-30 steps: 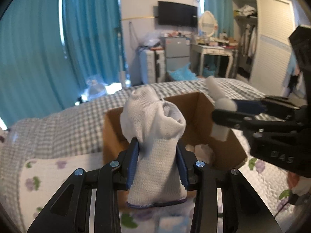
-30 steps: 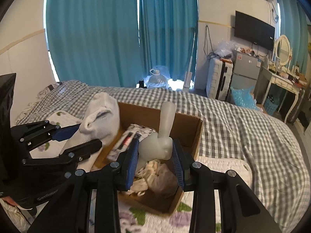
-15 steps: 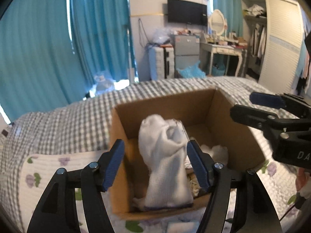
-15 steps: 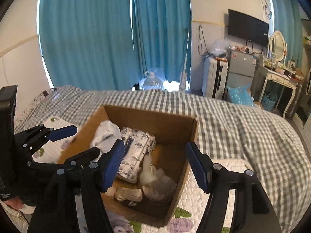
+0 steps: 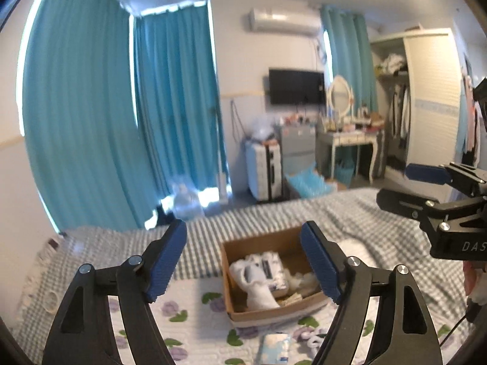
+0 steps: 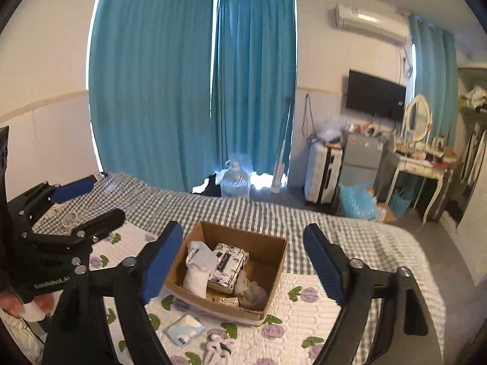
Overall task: Organize soft objects
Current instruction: 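Move both grippers back toward the last items on the bed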
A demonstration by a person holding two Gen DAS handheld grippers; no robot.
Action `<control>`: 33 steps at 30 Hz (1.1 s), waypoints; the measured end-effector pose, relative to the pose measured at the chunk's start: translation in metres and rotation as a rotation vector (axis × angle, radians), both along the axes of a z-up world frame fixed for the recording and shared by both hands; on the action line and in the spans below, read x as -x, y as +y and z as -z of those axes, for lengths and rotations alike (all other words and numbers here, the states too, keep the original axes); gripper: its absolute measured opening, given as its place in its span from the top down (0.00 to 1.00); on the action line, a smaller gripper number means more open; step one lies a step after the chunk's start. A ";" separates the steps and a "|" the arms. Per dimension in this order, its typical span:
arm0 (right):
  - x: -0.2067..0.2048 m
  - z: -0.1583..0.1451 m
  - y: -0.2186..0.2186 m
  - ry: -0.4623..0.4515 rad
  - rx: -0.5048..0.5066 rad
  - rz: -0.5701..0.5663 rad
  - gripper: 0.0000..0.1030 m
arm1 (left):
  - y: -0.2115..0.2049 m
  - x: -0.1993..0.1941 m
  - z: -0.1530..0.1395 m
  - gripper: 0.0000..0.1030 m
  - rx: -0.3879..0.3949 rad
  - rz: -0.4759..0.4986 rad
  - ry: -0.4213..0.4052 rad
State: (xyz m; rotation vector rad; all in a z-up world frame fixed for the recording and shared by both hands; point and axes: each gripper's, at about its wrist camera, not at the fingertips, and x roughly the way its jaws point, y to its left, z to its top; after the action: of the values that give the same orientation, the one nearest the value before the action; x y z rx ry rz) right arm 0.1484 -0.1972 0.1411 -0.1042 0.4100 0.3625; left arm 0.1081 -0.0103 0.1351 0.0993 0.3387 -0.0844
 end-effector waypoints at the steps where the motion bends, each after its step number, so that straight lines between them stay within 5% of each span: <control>1: 0.008 -0.005 0.001 -0.008 0.003 0.003 0.18 | 0.002 0.007 -0.006 0.24 0.001 0.005 -0.012; 7: 0.064 -0.028 0.000 -0.046 0.013 0.023 0.09 | 0.017 0.044 -0.029 0.24 0.022 -0.002 -0.027; 13: 0.091 -0.008 0.001 -0.049 0.035 0.032 0.07 | 0.029 0.062 -0.012 0.24 -0.006 -0.030 -0.011; 21: 0.081 0.066 0.001 0.032 0.009 0.004 0.07 | 0.027 0.052 0.057 0.24 -0.013 -0.051 0.075; 33: 0.007 0.196 0.024 0.273 0.045 -0.014 0.07 | 0.014 -0.004 0.185 0.24 0.016 -0.061 0.334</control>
State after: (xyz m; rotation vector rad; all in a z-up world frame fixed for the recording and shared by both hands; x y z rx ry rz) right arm 0.1415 -0.1730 -0.0552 -0.1016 0.6873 0.3830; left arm 0.1126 0.0040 -0.0497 0.0582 0.6743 -0.0426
